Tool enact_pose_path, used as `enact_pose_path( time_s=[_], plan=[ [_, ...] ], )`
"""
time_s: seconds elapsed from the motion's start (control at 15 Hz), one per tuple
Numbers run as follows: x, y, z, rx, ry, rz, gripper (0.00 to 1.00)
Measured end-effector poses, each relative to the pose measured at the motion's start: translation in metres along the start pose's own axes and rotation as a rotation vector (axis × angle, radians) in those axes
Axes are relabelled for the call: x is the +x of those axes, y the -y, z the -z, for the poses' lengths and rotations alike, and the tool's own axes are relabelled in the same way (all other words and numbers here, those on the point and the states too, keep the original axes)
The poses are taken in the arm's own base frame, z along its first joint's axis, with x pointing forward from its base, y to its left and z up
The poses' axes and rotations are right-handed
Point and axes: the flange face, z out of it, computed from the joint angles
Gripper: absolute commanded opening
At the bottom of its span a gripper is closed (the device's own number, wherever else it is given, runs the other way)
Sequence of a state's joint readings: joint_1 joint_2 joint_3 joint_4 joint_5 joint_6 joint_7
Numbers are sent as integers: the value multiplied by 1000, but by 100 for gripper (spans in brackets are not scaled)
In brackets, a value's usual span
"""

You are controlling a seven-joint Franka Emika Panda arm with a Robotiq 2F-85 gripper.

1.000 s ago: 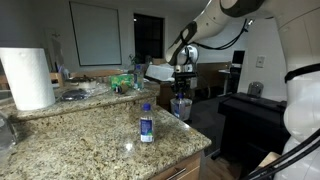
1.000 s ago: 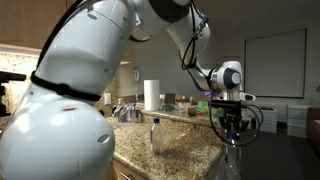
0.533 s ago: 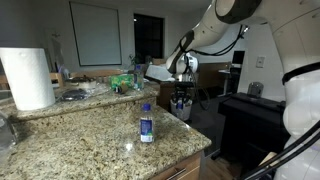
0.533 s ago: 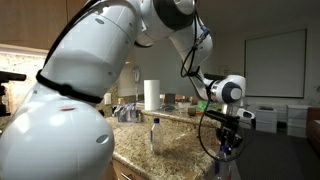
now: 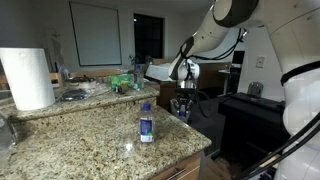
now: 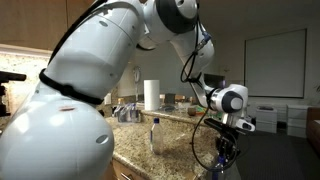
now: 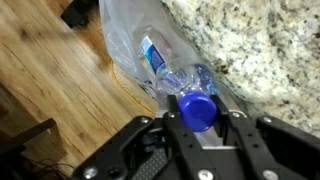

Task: Put the water bottles on the counter in the plastic bag

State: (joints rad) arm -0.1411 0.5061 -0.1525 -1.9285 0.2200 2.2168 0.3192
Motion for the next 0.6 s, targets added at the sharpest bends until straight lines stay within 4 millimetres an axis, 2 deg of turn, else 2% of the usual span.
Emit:
enact_pose_path(
  time_s=[0.27, 0.33, 0.6],
  plan=[
    [-14, -13, -28, 6, 69, -68, 10],
    [-18, -15, -34, 4, 83, -77, 55],
    [-21, -22, -41, -3, 99, -101, 79]
  ],
)
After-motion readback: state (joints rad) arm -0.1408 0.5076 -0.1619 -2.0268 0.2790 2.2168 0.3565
